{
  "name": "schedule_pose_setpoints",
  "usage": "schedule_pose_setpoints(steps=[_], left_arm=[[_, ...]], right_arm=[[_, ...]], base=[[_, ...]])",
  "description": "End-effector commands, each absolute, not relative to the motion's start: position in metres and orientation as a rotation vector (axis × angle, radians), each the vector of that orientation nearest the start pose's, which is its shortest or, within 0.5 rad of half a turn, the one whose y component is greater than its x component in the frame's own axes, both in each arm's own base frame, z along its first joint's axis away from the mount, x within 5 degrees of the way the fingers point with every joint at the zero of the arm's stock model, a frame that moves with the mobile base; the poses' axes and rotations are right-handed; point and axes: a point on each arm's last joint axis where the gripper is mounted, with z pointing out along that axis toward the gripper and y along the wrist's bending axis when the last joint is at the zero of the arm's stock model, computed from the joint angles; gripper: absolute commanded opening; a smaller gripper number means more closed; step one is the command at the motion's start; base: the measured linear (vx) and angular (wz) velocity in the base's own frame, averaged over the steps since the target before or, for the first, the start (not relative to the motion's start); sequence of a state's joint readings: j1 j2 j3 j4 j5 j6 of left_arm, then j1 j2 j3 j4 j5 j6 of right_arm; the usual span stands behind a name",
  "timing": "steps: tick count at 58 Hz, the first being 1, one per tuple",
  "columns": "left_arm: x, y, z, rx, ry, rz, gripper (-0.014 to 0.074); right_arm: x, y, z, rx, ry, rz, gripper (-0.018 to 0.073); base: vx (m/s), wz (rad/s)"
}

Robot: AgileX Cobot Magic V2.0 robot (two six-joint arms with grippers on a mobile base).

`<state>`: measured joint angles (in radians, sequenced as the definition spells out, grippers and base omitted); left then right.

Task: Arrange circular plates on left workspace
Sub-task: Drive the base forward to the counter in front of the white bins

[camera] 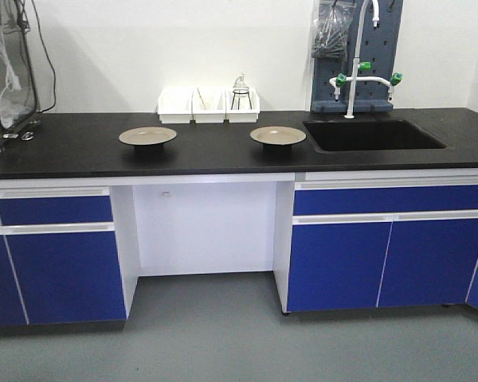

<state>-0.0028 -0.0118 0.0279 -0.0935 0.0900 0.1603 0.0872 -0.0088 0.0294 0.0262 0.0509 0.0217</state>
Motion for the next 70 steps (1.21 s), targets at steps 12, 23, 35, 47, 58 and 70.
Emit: schedule_pose_setpoints(steps=[12,23,35,47,58,70], left_arm=[[0.0560,-0.0005,0.2010,0.051,1.498,0.042,0.0003],[0.0560,-0.0005,0.2010,0.051,1.498,0.042,0.0003],[0.0560,-0.0005,0.2010,0.051,1.498,0.042,0.0003],[0.0560,-0.0005,0.2010,0.051,1.498,0.042,0.0003],[0.0560,-0.0005,0.2010,0.051,1.498,0.042,0.0003],[0.0560,-0.0005,0.2010,0.051,1.498,0.042,0.0003]], right_arm=[[0.0553,0.0047,0.2048,-0.037,1.469,0.097,0.0000],[0.0553,0.0047,0.2048,-0.037,1.469,0.097,0.0000],[0.0553,0.0047,0.2048,-0.037,1.469,0.097,0.0000],[0.0553,0.0047,0.2047,-0.037,1.469,0.097,0.0000],[0.0553,0.0047,0.2048,-0.037,1.469,0.097,0.0000],[0.0553,0.0047,0.2048,-0.037,1.469,0.097,0.0000]], base=[[0.40,-0.04],[0.46,0.03],[0.49,0.05],[0.49,0.07],[0.48,0.08],[0.47,0.05]])
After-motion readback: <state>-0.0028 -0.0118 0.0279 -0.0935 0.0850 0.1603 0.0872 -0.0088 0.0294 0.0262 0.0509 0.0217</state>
